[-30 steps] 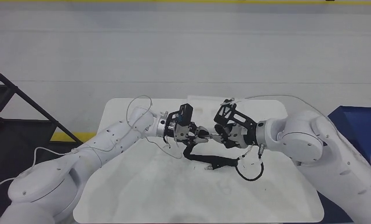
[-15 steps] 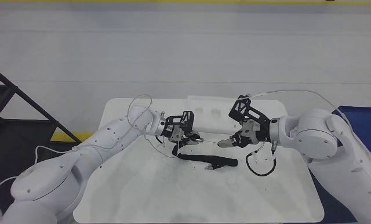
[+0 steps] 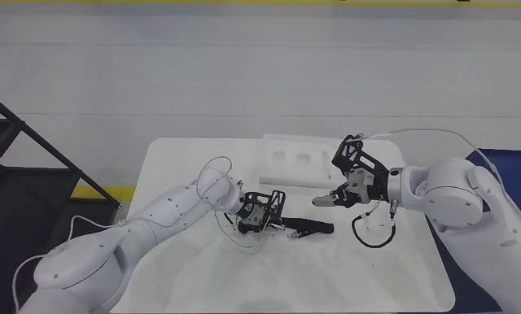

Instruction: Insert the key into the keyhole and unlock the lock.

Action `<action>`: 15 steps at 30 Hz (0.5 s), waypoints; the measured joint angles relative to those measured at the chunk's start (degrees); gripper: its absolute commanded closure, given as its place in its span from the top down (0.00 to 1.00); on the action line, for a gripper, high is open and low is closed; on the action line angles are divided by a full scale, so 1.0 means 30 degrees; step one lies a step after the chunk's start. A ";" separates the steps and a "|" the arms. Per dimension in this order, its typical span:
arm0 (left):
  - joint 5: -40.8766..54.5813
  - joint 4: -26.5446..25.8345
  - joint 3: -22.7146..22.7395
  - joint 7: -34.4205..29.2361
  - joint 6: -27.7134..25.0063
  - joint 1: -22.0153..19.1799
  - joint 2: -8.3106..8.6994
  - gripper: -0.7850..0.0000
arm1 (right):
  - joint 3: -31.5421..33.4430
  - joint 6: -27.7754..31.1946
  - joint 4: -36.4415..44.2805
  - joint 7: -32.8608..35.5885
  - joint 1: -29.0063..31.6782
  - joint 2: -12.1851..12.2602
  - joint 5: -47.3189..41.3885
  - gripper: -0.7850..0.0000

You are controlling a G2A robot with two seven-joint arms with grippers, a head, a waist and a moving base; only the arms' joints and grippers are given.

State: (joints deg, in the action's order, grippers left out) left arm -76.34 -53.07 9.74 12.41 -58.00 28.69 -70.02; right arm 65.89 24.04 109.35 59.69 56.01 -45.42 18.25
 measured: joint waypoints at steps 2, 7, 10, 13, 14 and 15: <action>0.0344 0.0100 0.0000 0.0004 0.0000 -0.0026 -0.0055 1.00 | -0.0084 0.0208 -0.0189 0.0186 -0.0063 -0.0012 -0.0270 1.00; 0.1292 0.0361 0.0000 0.1510 0.0000 -0.0656 0.0075 1.00 | -0.0401 0.0925 -0.0801 0.0356 -0.0703 -0.0115 -0.0777 1.00; 0.1804 0.0414 0.0000 0.2872 0.0000 -0.1347 0.0330 1.00 | -0.0808 0.2165 -0.1648 0.0420 -0.1511 -0.0240 -0.0958 1.00; 0.1974 0.0219 0.0000 0.4700 0.0000 -0.2153 0.0752 1.00 | -0.1371 0.3949 -0.3097 0.0235 -0.2766 -0.0453 -0.1261 1.00; 0.1877 0.0168 0.0000 0.5300 0.0000 -0.2429 0.0909 1.00 | -0.1579 0.4532 -0.3642 0.0145 -0.3214 -0.0536 -0.1342 1.00; 0.1605 0.0151 0.0000 0.6063 0.0000 -0.2826 0.1131 1.00 | -0.1895 0.5343 -0.4386 -0.0089 -0.3805 -0.0666 -0.1553 1.00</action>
State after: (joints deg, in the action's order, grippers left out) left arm -71.53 -52.61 9.74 30.60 -58.00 20.21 -66.63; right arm 60.21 40.07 96.19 59.43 44.60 -47.42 13.59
